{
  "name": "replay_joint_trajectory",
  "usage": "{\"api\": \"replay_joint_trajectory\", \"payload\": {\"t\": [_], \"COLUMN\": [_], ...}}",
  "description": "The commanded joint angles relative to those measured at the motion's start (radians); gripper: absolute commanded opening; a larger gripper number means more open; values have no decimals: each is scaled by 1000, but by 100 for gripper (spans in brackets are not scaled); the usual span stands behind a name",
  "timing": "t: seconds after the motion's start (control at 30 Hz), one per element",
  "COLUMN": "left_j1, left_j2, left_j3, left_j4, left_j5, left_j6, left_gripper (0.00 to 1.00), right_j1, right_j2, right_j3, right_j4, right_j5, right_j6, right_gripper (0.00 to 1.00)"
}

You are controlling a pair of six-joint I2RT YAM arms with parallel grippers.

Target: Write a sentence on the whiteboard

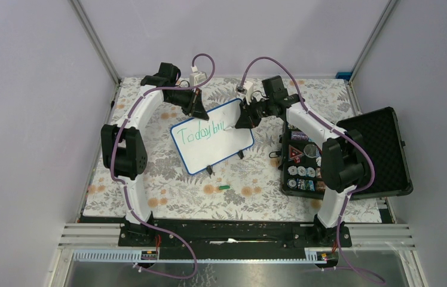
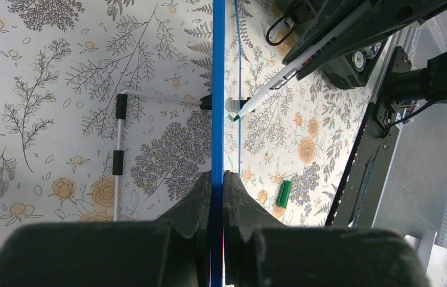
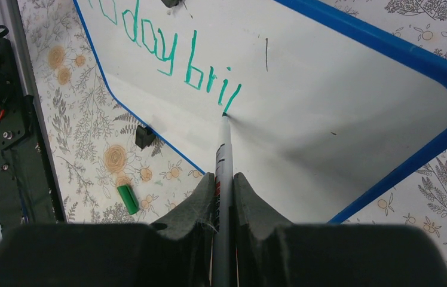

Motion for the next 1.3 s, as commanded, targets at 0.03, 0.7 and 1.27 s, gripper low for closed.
{"api": "replay_joint_trajectory", "payload": {"t": [0.03, 0.7, 1.27], "left_j1": [-39, -39, -39], "left_j2": [37, 30, 33], "left_j3": [-24, -27, -21], "left_j4": [-36, -36, -36], "left_j5": [-122, -120, -123], "left_j6": [61, 65, 63], "left_gripper": [0, 0, 0], "right_j1": [10, 8, -11], "right_j2": [-14, 2, 0], "right_j3": [8, 93, 108], "right_j4": [22, 13, -3], "right_j5": [20, 36, 60], "right_j6": [-25, -3, -12], "right_gripper": [0, 0, 0]}}
